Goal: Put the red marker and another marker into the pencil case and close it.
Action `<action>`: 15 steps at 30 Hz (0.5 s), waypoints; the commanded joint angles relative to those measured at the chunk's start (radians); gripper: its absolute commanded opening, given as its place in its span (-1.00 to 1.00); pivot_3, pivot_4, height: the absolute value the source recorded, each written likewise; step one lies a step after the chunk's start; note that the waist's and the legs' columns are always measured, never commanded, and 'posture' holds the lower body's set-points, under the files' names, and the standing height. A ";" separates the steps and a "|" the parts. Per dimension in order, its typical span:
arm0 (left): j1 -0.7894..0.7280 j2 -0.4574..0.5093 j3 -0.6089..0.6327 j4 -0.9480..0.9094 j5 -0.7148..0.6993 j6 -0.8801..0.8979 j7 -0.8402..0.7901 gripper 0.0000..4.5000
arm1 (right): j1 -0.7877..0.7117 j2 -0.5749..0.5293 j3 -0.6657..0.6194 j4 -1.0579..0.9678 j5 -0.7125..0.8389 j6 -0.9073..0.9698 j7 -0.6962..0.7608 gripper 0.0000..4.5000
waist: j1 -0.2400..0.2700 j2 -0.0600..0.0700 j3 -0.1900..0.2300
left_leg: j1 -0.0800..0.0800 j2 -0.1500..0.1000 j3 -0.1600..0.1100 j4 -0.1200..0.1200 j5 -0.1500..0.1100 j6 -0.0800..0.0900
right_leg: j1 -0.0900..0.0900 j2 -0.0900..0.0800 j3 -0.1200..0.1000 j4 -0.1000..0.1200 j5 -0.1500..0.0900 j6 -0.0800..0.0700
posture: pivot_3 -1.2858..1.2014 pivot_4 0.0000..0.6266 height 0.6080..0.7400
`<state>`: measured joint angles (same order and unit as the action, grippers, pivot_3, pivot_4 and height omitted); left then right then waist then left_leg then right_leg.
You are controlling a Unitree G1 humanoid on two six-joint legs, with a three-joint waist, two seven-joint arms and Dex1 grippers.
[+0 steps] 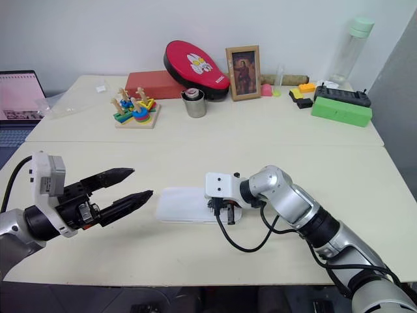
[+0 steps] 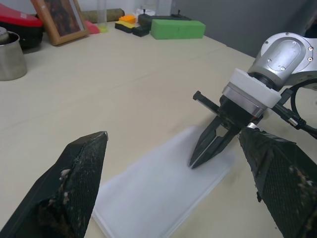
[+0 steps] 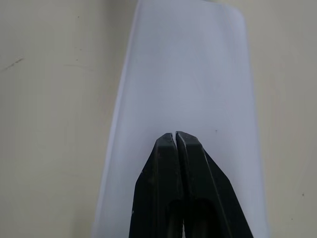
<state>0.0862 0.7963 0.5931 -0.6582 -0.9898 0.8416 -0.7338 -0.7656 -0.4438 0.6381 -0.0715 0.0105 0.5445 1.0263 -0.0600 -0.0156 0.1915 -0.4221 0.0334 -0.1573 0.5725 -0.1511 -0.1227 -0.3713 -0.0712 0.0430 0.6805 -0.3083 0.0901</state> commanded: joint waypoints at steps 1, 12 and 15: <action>-0.009 0.024 -0.030 0.005 0.025 -0.023 0.012 1.00 | 0.022 0.015 -0.061 0.015 0.028 0.045 -0.004 -0.98 | 0.000 0.000 0.000 | 0.001 0.000 0.000 0.000 0.000 0.000 | 0.001 0.000 0.000 0.000 0.000 0.000 | 0.03 -0.52 1.00; -0.179 -0.031 -0.225 0.283 0.357 -0.145 0.219 1.00 | 0.051 -0.064 -0.536 0.093 0.253 0.110 -0.067 -0.26 | 0.015 0.000 0.000 | -0.003 0.000 0.000 -0.001 0.000 0.000 | -0.002 0.000 0.000 -0.001 0.001 -0.001 | 0.03 -0.52 1.00; -0.218 -0.012 -0.218 0.379 0.404 -0.188 0.199 1.00 | 0.091 -0.117 -0.594 0.079 0.276 0.121 -0.066 0.07 | 0.008 0.000 0.000 | -0.004 0.000 0.000 -0.002 0.000 0.000 | -0.003 0.000 0.000 -0.001 0.000 -0.001 | 0.03 -0.52 1.00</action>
<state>-0.0961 0.7613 0.3559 -0.3190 -0.6208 0.7035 -0.5209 -0.7010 -0.5338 0.0938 0.0421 0.2564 0.6638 0.9598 -0.0516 -0.0158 0.1918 -0.4259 0.0335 -0.1568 0.5708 -0.1512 -0.1226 -0.3741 -0.0712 0.0431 0.6795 -0.3079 0.0891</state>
